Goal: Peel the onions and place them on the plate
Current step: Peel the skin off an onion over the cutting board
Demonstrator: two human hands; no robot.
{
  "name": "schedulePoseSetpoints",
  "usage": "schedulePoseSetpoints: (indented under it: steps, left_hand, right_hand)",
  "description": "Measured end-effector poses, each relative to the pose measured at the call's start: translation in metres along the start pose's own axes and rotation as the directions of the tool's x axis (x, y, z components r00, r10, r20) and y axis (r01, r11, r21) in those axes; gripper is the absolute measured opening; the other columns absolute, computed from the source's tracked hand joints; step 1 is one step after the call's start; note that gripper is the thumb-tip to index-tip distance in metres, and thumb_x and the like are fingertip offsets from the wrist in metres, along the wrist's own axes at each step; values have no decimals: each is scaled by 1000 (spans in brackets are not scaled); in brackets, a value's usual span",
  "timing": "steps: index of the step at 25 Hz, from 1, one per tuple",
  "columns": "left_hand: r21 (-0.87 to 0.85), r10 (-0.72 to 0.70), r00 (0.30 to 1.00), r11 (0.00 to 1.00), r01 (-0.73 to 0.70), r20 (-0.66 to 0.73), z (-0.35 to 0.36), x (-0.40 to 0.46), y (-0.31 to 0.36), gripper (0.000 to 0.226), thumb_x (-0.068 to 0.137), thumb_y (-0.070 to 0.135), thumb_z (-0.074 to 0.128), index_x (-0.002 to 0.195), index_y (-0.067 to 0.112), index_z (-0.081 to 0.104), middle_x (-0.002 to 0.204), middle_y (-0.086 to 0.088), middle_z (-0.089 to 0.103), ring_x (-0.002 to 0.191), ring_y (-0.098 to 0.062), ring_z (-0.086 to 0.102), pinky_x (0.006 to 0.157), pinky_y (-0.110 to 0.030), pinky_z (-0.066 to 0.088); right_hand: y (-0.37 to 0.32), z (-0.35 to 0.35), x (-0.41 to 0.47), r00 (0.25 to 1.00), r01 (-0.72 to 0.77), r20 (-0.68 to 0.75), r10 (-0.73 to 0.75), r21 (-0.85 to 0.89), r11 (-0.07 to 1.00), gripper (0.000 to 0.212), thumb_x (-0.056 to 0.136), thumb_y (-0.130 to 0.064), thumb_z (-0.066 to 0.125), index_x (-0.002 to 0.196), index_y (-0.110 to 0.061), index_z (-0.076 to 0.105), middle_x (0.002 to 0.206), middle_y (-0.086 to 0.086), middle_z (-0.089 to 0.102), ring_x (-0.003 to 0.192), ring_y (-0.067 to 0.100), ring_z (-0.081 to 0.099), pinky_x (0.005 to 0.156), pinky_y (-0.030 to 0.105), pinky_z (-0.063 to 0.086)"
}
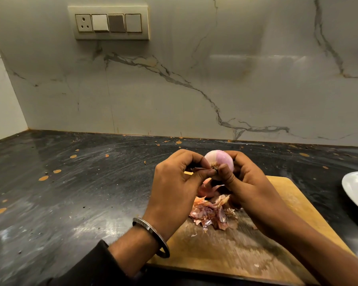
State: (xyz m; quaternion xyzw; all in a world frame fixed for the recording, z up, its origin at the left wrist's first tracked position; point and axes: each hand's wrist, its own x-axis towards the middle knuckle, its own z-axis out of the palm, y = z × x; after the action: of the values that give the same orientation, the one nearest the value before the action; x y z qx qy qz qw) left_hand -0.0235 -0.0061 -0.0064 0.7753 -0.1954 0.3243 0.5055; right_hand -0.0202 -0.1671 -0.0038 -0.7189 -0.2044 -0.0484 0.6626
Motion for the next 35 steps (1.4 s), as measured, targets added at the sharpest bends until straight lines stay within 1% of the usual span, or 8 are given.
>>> schedulePoseSetpoints:
  steps: [3, 7, 10, 13, 17, 21, 25, 35]
  left_hand:
    - [-169, -94, 995, 981, 100, 45, -1, 2, 1, 12, 82, 4, 74, 84, 16, 69, 77, 6, 70, 73, -7, 69, 64, -18, 55]
    - [-444, -179, 964, 860, 252, 199, -3, 5, 0, 10, 86, -3, 66, 90, 6, 66, 76, 3, 71, 69, -11, 70, 64, -20, 56]
    - [-399, -128, 971, 895, 201, 201, -1, 2, 0, 9, 90, 0, 63, 92, 6, 69, 76, 7, 70, 67, -3, 65, 58, -14, 51]
    - [-230, -82, 984, 966, 117, 158, 2, -1, 4, 21, 93, 26, 56, 89, 13, 71, 76, 11, 69, 67, -2, 65, 57, -11, 48]
    - [-56, -28, 998, 998, 31, 59, 1, -1, 6, 26, 88, 43, 56, 94, 20, 67, 89, 11, 67, 83, -7, 66, 64, -20, 53]
    - [-22, 17, 1000, 1000, -16, 19, 0, 0, 4, 23, 84, 24, 75, 106, 24, 67, 102, 12, 67, 94, -3, 66, 68, -14, 53]
    - [-76, 5, 1000, 997, -5, -12, 0, 0, 2, 20, 76, 10, 80, 92, 17, 70, 92, 8, 69, 87, -3, 68, 63, -10, 52]
    - [-2, 74, 997, 997, -74, -25, -3, 0, 4, 11, 77, 7, 80, 84, 12, 74, 85, 9, 68, 84, -5, 66, 69, -11, 52]
  right_hand:
    - [1, -1, 1, 1000, -15, -6, 16, 90, 996, 50, 82, -43, 61, 123, -14, 57, 98, 14, 75, 82, 31, 75, 48, 15, 49]
    - [0, -2, 6, 996, -91, 15, 91, 276, 957, 55, 81, -45, 57, 120, -6, 62, 94, 18, 75, 82, 31, 75, 56, 23, 57]
    - [-1, -6, 8, 993, -107, -19, 120, 333, 937, 52, 85, -45, 53, 117, -7, 64, 87, 13, 75, 71, 19, 73, 56, 22, 56]
    - [0, -7, 9, 988, -116, -61, 141, 306, 945, 53, 82, -50, 54, 119, -13, 63, 86, 11, 75, 66, 15, 70, 52, 21, 53]
    - [0, -8, 9, 986, -109, -87, 140, 288, 951, 53, 80, -52, 58, 118, -16, 64, 82, 9, 74, 62, 15, 67, 50, 21, 52]
    - [1, -8, 7, 990, -119, -39, 132, 236, 965, 51, 77, -57, 60, 104, -15, 66, 76, 9, 71, 59, 15, 64, 50, 21, 51]
    - [-1, -7, 6, 993, -113, 7, 115, 233, 966, 49, 65, -64, 64, 95, -25, 71, 80, 12, 72, 62, 17, 66, 52, 22, 52]
    - [1, -3, 5, 994, -92, -37, 106, 276, 957, 62, 64, -49, 70, 114, -13, 67, 80, 16, 75, 65, 22, 74, 55, 23, 57]
